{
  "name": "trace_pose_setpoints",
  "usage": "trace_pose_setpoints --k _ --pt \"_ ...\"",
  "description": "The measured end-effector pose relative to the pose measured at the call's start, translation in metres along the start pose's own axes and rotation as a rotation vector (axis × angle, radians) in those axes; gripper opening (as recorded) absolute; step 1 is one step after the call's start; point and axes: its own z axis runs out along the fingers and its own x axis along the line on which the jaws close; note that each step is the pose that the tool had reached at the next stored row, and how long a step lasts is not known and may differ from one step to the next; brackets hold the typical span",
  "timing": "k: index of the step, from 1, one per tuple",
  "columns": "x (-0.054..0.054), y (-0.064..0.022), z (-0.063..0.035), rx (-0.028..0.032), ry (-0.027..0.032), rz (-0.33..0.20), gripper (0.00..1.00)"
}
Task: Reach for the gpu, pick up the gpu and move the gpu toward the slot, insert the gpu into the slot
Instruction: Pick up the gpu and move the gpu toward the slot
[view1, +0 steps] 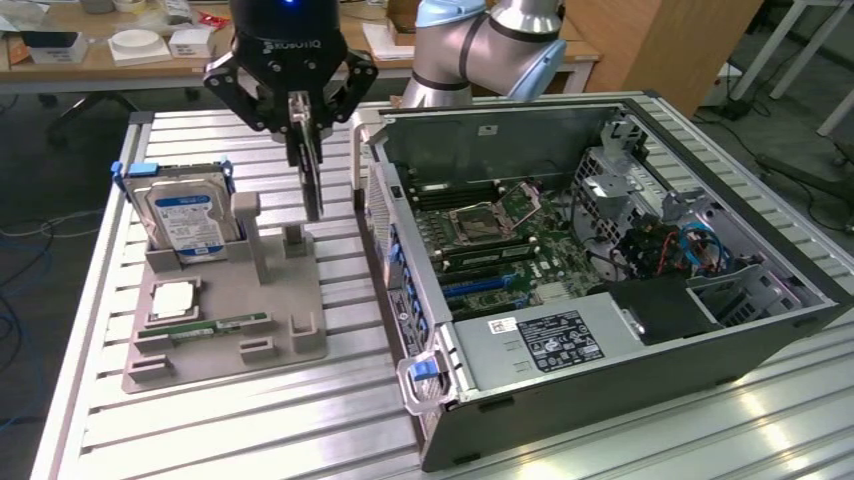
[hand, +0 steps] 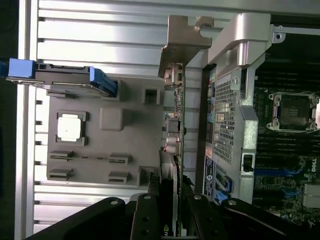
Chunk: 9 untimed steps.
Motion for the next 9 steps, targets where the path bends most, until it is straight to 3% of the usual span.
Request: trace_pose_setpoints --k 9 --pt "-0.0051 0.0001 -0.0055 -0.0001 0.0 0.0 0.26"
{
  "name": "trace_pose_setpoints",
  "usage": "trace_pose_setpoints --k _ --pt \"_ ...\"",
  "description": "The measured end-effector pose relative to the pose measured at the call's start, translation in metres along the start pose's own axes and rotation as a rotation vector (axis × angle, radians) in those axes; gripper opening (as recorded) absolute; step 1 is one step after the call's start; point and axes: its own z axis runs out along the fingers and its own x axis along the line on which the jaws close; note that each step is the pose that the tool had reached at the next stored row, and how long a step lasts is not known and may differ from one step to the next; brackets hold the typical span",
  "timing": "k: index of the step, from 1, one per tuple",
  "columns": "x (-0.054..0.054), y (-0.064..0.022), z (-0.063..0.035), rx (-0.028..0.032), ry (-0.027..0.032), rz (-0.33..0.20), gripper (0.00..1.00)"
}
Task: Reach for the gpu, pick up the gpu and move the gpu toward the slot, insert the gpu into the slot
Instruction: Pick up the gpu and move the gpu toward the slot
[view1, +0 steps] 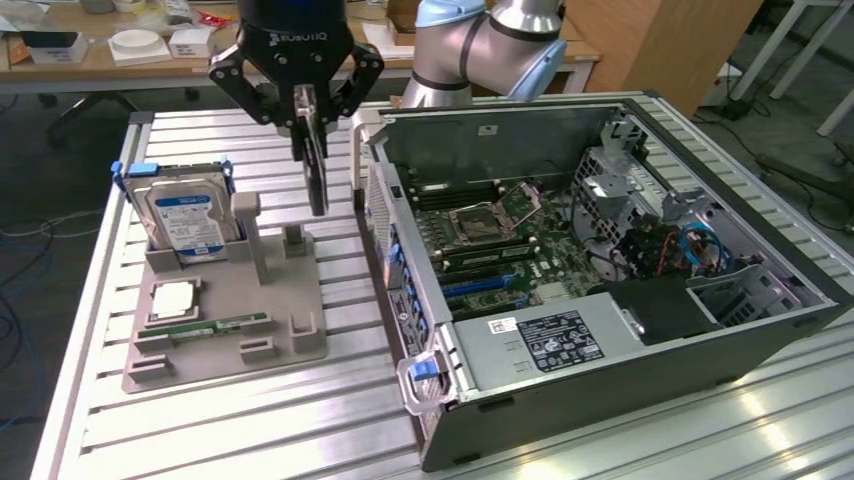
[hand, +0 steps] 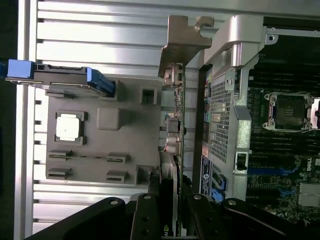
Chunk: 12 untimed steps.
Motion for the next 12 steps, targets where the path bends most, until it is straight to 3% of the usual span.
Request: trace_pose_setpoints --k 12 --pt "-0.036 -0.0011 0.0009 0.0 0.001 0.0 0.26"
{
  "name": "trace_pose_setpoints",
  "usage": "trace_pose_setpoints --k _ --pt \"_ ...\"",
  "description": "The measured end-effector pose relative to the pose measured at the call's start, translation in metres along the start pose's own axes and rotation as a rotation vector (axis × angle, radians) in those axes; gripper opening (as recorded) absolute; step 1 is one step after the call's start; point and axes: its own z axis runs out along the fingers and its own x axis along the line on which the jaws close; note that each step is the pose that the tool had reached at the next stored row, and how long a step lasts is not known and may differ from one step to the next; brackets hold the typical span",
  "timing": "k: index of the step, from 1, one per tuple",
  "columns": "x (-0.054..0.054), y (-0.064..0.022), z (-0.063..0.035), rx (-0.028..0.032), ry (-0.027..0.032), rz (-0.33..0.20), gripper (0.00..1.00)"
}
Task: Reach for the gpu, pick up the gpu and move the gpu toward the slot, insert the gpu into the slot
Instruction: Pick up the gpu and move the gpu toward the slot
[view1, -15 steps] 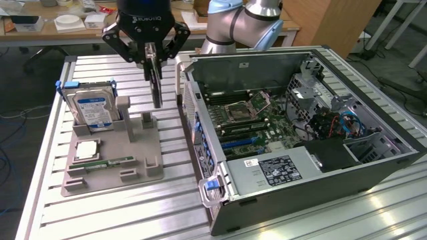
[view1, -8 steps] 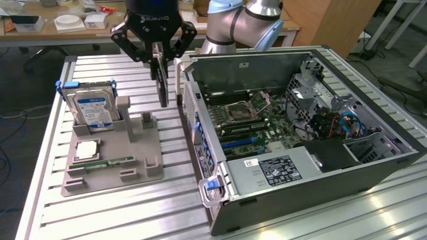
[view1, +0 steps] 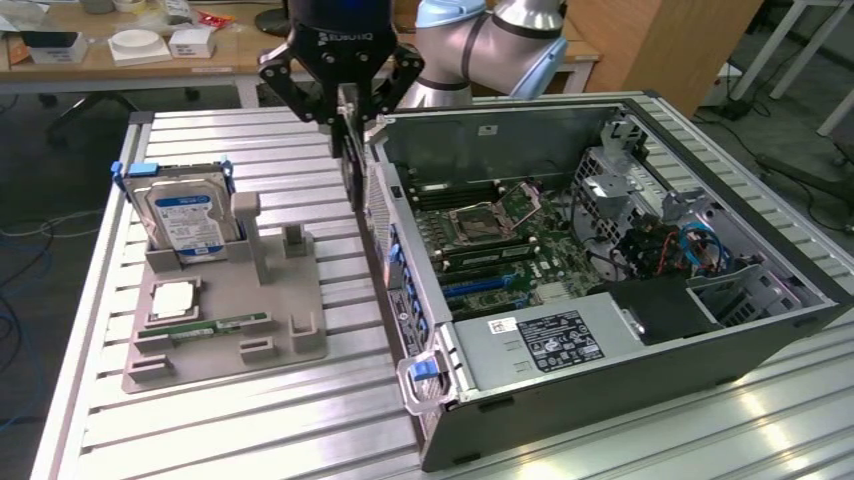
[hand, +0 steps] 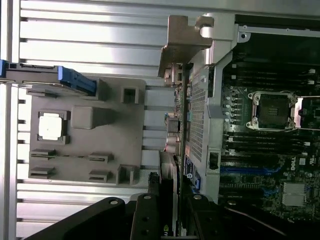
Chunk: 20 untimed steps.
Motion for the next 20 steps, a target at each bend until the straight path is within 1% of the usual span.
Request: trace_pose_setpoints --k 10,11,12,13,15,16,18,20 --pt "-0.045 -0.0015 0.0026 0.0001 0.0 0.0 0.26" --pt "-0.05 -0.0017 0.0029 0.0015 -0.0001 0.0 0.26" --pt "-0.053 -0.0018 0.0033 0.0058 0.0001 0.0 0.26" --pt "-0.057 -0.0019 0.0037 0.0129 0.0003 0.0 0.26" --pt "-0.062 -0.002 0.0043 0.0297 0.0009 0.0 0.26" --pt "-0.064 -0.0021 0.0046 0.0339 0.001 0.0 0.26" --pt "-0.068 -0.0023 0.0055 0.0344 0.0009 0.005 0.26" --pt "-0.068 -0.0023 0.0068 0.0347 0.0004 0.029 0.26"
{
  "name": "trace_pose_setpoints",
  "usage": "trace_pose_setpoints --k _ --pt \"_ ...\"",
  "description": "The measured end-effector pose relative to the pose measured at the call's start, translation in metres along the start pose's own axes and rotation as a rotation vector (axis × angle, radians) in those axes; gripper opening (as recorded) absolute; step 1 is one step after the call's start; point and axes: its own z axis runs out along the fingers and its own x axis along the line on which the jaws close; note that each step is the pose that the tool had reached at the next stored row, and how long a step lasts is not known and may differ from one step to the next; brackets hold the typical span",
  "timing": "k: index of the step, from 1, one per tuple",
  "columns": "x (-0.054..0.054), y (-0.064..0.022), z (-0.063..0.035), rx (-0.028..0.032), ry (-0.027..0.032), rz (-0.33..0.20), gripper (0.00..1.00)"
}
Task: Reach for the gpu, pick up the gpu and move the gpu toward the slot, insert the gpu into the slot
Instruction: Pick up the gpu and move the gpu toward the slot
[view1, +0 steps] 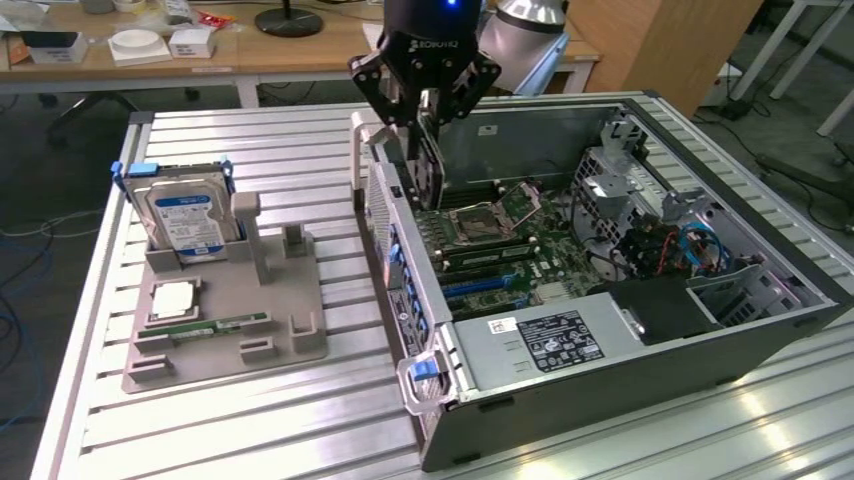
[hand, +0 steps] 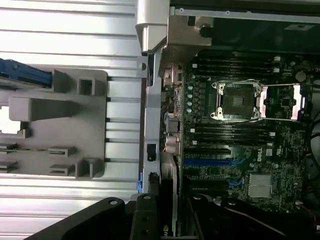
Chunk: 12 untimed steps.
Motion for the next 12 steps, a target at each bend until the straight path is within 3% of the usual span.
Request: trace_pose_setpoints --k 4,12 --pt "-0.002 0.0004 0.0023 0.0007 0.0 0.052 0.26" --pt "-0.025 0.0017 0.0047 0.0008 0.0001 0.063 0.26"
